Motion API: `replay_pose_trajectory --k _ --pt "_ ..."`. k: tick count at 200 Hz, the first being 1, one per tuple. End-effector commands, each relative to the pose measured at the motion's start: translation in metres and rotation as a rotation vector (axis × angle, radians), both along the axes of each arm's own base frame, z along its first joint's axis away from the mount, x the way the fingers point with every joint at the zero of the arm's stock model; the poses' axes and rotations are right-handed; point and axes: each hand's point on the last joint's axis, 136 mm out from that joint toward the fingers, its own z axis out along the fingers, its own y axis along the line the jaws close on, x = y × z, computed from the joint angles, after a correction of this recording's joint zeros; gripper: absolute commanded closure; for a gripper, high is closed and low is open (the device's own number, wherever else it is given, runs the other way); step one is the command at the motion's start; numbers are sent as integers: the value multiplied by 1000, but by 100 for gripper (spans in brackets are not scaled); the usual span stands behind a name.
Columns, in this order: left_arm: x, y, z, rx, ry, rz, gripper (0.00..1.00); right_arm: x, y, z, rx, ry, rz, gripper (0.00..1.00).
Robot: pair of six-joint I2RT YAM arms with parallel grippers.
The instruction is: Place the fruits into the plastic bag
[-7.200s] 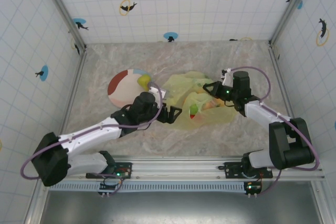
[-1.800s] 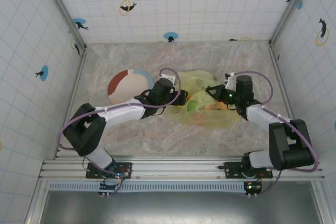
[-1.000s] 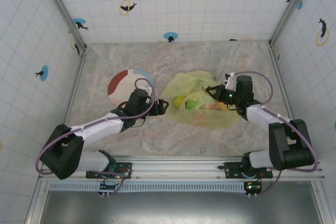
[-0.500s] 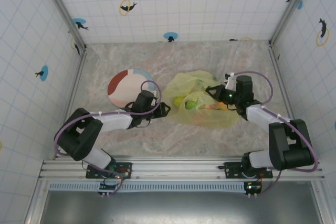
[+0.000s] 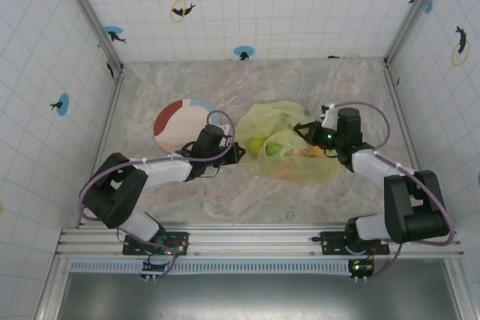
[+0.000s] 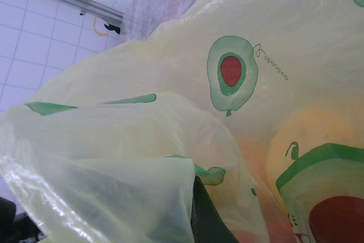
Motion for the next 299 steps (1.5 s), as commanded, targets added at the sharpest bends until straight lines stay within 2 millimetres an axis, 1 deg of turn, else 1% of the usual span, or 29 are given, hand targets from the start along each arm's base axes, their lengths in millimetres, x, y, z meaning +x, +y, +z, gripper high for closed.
replay_pose_trajectory --k 1,31,56,75,79,94,99,106,108,110,120,134,147,150,164,177,227,247,262,272,285,299 --pt "10 -9 45 -53 -102 -13 100 7 0 18 -5 -54 -1 100" --pt "18 -16 84 -100 -171 -24 100 11 -2 32 -34 -93 -14 100" --pt "25 -23 118 -137 -225 -35 100 15 -10 47 -86 -142 -44 100" --pt "30 -26 146 -156 -280 -35 100 21 -16 66 -122 -196 -71 100" --pt "31 -26 149 -156 -286 -33 100 22 -17 71 -126 -208 -79 100" --pt "35 -28 174 -174 -331 -31 100 26 -19 90 -135 -255 -99 100" --pt "36 -28 179 -174 -342 -31 100 27 -21 97 -137 -272 -108 100" --pt "36 -27 177 -163 -340 -32 100 28 -22 105 -142 -290 -119 100" --pt "38 -30 193 -182 -365 -33 100 28 -23 108 -144 -296 -122 100" --pt "39 -30 196 -184 -371 -33 100 29 -24 110 -145 -301 -127 100" --pt "40 -30 206 -191 -389 -34 100 29 -25 120 -149 -328 -141 100" --pt "41 -30 219 -196 -415 -32 100 28 -27 129 -156 -353 -164 100" --pt "42 -27 222 -185 -425 -21 100 25 -26 131 -162 -365 -164 100" --pt "42 -26 222 -179 -428 -18 100 27 -30 129 -179 -365 -190 100" --pt "45 -22 222 -160 -445 1 100 25 -32 124 -200 -364 -203 100" --pt "47 -19 216 -134 -442 14 100 24 -32 118 -210 -356 -206 100" --pt "56 -12 174 -26 -382 45 100 24 -29 94 -222 -313 -193 100" --pt "59 -10 165 -12 -359 47 100 24 -27 85 -223 -290 -180 100" --pt "60 -8 168 -16 -366 50 100 25 -25 84 -218 -285 -179 100" --pt "61 -6 175 -24 -380 55 100 26 -23 87 -208 -289 -177 100" --pt "63 -4 190 -41 -408 62 100 28 -21 93 -201 -300 -174 100" --pt "63 -3 207 -62 -442 63 100 30 -19 105 -192 -323 -178 100"
